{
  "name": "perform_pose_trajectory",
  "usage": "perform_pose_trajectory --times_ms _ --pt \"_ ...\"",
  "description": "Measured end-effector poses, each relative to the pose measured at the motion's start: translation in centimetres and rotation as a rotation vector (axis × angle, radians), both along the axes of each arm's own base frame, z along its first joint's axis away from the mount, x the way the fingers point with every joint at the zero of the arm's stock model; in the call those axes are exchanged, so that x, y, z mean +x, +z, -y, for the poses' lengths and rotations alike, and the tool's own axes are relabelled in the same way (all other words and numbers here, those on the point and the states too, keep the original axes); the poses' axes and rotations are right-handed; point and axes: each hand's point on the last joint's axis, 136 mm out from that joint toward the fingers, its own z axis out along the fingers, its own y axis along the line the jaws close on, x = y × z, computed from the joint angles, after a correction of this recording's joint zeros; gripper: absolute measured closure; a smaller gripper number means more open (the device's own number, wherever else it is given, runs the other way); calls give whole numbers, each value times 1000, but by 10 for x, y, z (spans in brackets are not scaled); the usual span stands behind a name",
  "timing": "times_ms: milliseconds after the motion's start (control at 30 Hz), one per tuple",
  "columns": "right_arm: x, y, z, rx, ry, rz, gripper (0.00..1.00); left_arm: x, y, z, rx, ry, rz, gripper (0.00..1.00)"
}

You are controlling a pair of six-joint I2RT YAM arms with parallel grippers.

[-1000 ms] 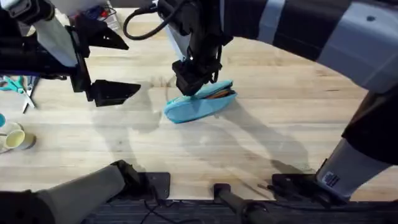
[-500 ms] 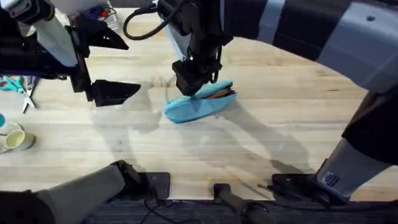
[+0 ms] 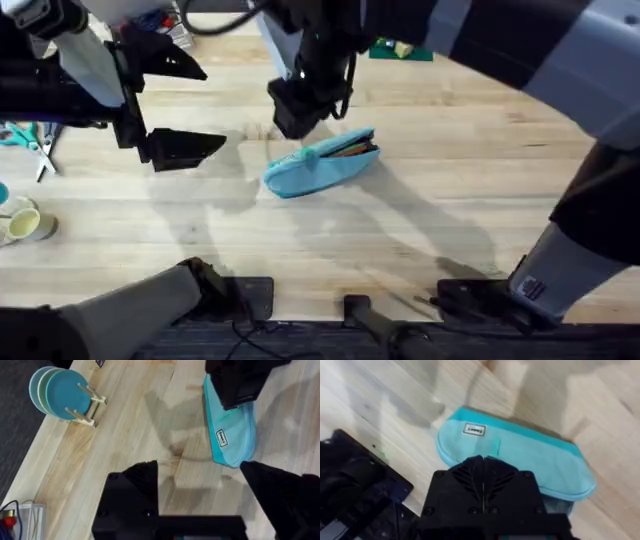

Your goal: Unzip the bag, pick up the pens from the table one at a time and place them inside, then zip the bag closed.

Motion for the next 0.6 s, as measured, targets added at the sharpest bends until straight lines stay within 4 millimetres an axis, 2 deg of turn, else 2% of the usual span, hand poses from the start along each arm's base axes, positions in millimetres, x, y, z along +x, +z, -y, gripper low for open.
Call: perform_pose_trajectory --times_ms 167,200,400,467,600 --pt "8 20 -9 47 0 44 960 0 0 0 0 0 0 7" --pt "9 22 -10 53 -6 47 890 0 0 0 0 0 0 8" --pt "6 23 -7 39 -4 35 59 0 0 0 0 0 0 8" --pt "4 22 -4 27 -3 25 10 0 0 0 0 0 0 8" --pt "-3 19 3 -2 -11 -6 6 0 0 0 0 0 0 8"
